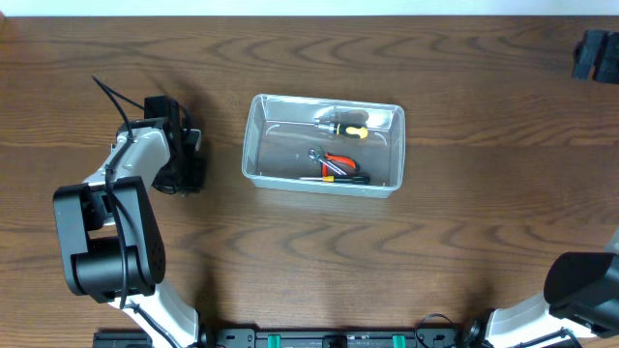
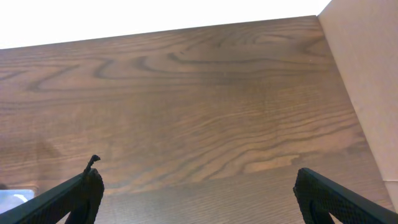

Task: Pack container
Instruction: 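Lift the black-orange pen with the left gripper and drop it in the container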

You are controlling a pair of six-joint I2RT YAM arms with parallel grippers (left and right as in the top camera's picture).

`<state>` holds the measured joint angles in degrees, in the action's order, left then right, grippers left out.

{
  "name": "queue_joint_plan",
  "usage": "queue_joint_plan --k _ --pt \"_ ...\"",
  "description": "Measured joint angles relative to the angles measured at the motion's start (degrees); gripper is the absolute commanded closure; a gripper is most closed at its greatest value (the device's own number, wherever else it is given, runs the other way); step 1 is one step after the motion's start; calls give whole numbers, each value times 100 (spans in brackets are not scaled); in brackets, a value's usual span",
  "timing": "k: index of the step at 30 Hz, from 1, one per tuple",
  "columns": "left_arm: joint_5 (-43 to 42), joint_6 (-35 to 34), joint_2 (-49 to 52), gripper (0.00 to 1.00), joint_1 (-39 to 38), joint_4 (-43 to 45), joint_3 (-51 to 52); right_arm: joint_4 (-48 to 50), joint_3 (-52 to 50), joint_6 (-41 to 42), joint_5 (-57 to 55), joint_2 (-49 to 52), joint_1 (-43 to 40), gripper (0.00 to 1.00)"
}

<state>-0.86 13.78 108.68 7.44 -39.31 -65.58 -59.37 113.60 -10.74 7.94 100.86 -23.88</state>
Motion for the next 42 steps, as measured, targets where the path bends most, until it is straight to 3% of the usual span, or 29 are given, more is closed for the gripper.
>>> queue_joint_plan --k 15,25,31,37,42 --pt "142 -68 0 94 2 120 4 0 0 0 0 0 0 1" --pt "125 -68 -35 94 2 24 4 0 0 0 0 0 0 1" --pt "63 -68 -470 94 -55 -946 -166 0 0 2 2 0 0 1" --pt "63 24 -1727 94 -610 -1276 -1145 0 0 0 2 0 0 1" --pt "59 922 -2535 94 -1709 -944 -1515 0 0 0 2 0 0 1"
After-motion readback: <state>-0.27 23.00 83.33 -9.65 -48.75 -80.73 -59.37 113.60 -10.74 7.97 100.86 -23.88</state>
